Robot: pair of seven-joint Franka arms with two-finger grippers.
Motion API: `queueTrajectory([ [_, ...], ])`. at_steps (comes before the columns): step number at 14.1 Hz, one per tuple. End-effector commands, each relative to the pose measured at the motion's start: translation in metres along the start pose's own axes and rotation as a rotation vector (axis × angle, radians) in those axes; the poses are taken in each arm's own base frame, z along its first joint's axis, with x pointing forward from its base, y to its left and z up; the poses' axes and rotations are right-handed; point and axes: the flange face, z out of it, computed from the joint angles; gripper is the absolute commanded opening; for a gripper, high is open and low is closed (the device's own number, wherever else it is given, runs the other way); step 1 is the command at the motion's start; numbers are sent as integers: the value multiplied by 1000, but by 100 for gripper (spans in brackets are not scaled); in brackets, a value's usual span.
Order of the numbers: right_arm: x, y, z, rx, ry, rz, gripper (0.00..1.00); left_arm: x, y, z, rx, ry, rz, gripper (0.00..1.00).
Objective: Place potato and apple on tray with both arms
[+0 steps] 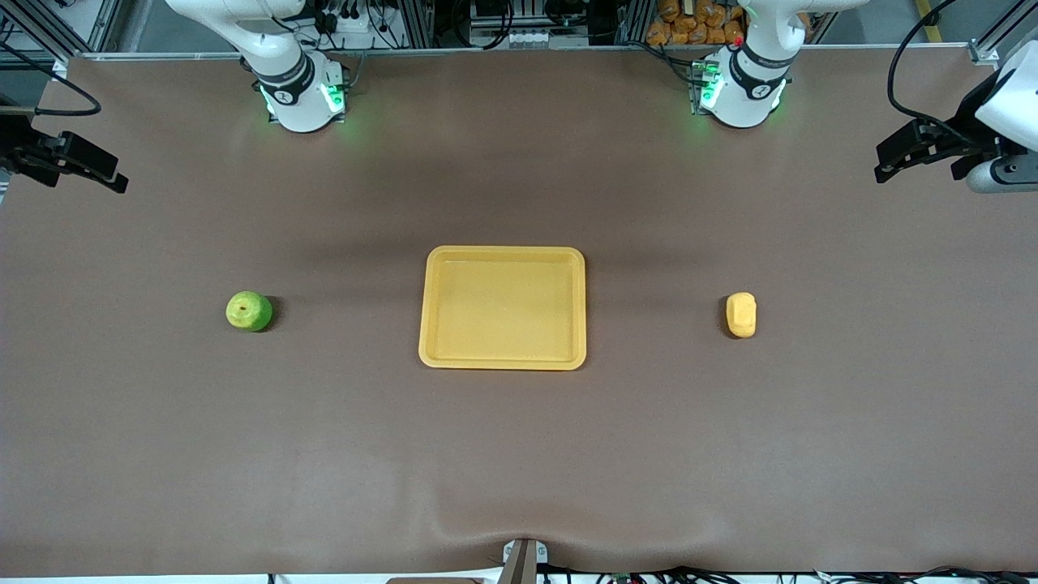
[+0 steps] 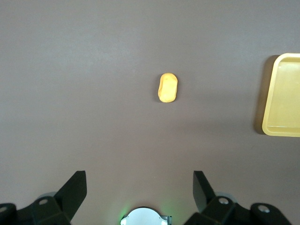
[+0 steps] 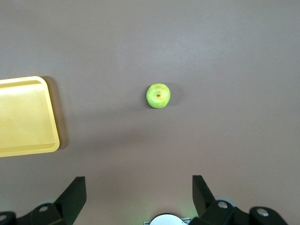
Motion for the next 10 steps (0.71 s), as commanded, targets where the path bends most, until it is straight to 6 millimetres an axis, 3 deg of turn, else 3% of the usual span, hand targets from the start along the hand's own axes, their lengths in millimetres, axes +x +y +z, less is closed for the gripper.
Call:
queueTrajectory([
  [1,2,3,-7,-12,10,5,100,-1,-1,-8,1,-2,11,100],
  [2,2,2,-10,-12,11,3,100,0,-2,-15,1,15,7,100],
  [10,1,-2,-8,-13,5,-6,100,2,-2,-10,22,-19,31,100],
])
